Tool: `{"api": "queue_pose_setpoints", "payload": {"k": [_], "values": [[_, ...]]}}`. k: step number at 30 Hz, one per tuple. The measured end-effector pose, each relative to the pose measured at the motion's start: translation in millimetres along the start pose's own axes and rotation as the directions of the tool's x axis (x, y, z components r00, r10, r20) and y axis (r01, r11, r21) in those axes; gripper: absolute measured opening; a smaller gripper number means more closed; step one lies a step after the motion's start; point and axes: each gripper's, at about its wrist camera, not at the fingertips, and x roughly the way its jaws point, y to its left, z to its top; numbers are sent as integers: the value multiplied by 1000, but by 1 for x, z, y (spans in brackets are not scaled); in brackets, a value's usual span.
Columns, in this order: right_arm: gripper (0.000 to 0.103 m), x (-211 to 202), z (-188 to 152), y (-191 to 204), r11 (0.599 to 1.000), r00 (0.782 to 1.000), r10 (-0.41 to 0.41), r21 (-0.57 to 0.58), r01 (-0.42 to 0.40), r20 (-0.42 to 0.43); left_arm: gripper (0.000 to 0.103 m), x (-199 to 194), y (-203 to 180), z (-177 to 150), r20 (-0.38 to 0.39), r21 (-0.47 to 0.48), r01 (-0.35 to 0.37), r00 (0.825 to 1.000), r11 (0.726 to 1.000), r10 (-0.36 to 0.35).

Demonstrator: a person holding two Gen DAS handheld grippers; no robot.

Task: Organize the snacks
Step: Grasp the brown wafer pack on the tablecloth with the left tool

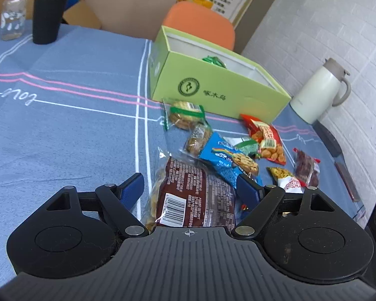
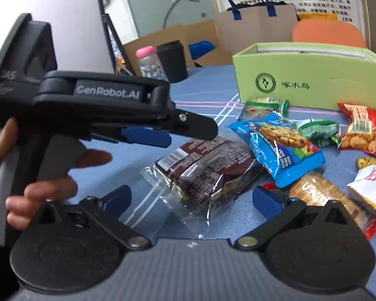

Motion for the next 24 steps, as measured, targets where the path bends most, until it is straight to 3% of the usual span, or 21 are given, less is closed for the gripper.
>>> {"api": "queue_pose_setpoints", "payload": {"k": [4, 9, 11, 13, 15, 20, 24], "values": [[102, 11, -2, 12, 996, 997, -69, -51, 70, 16, 66, 12, 7, -2, -45, 30, 28, 999, 999, -27], [102, 23, -3, 33, 983, 994, -110, -146, 109, 1, 44, 8, 25, -12, -46, 14, 65, 997, 998, -64], [95, 26, 0, 43, 977, 994, -105, -189, 102, -7, 42, 0, 31, -14, -32, -13, 46, 998, 999, -46], [78, 26, 3, 49, 972, 996, -94, -217, 91, -4, 40, -13, 38, -14, -6, -32, -4, 1000, 999, 3], [78, 26, 10, 49, 978, 999, -47, -204, 46, -1, 35, -26, 45, -12, 19, -48, -27, 999, 998, 28], [78, 22, 42, 51, 966, 997, -28, -256, 45, 70, 35, -43, 43, 12, 89, -64, -38, 995, 997, 44], [78, 11, 86, 27, 956, 986, -50, -277, 93, 156, 35, -38, 14, 56, 167, 1, -22, 986, 1000, 22]]}}
